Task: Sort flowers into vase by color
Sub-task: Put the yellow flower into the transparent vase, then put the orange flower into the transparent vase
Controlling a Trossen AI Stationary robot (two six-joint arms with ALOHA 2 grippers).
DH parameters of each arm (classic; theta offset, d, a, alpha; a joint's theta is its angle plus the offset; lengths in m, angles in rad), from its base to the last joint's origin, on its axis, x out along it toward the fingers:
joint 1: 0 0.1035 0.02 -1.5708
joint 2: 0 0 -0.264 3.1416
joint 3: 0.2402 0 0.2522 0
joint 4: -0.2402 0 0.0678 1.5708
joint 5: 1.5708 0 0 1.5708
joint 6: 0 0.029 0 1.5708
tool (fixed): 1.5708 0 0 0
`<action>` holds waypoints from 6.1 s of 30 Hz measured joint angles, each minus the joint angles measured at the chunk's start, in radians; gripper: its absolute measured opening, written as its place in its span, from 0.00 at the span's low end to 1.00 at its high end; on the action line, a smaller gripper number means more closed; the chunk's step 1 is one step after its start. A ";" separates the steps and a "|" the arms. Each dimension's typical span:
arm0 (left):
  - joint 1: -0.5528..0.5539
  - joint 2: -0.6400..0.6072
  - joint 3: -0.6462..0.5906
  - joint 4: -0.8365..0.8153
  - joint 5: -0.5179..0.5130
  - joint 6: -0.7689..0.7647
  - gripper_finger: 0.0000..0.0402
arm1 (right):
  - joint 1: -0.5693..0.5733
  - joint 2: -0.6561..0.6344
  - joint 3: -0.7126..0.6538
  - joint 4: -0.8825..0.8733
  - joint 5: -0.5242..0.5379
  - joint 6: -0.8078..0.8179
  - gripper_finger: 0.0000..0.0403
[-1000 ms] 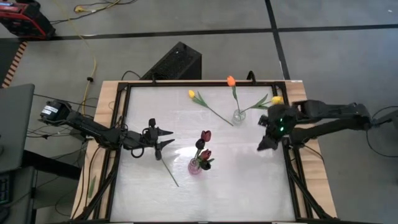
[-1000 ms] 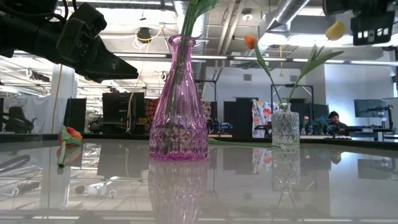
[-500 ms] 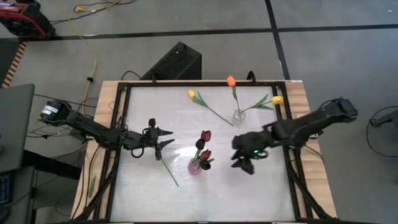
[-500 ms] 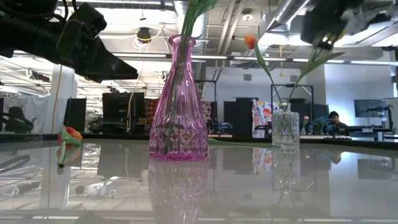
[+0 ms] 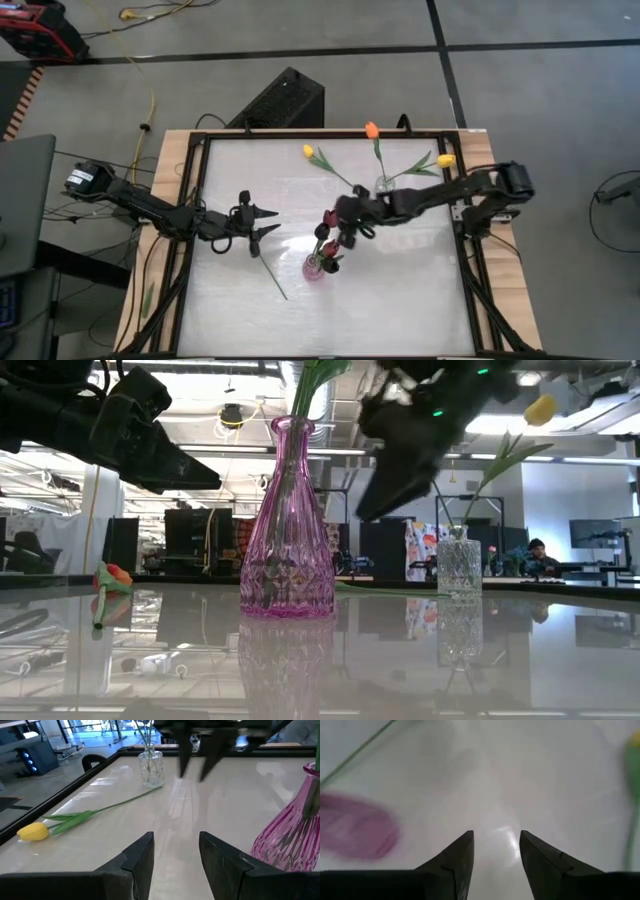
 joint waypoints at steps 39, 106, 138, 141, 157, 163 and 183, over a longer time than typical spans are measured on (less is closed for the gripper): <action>0.000 0.000 0.000 -0.027 -0.013 -0.003 0.36 | -0.447 0.364 0.269 -0.109 -0.011 -0.087 0.44; 0.000 0.000 0.000 -0.042 -0.001 -0.025 0.36 | 0.106 -0.635 -0.600 1.134 0.489 -0.485 0.04; 0.000 0.000 0.000 -0.051 -0.033 -0.028 0.36 | -0.233 -0.567 -0.789 1.315 0.382 -0.436 0.04; 0.000 0.000 0.000 -0.051 -0.033 -0.029 0.36 | -0.233 -0.529 -0.789 1.311 0.382 -0.413 0.05; 0.000 0.000 0.000 -0.065 -0.026 -0.031 0.36 | -0.133 -0.712 -0.788 1.105 0.491 -0.452 0.30; 0.000 0.000 0.000 -0.065 -0.026 -0.031 0.36 | -0.017 -0.816 -0.770 1.036 0.491 -0.453 0.36; 0.000 0.000 0.000 -0.064 -0.031 -0.047 0.36 | 0.396 -0.525 -0.133 0.491 0.457 -0.453 0.35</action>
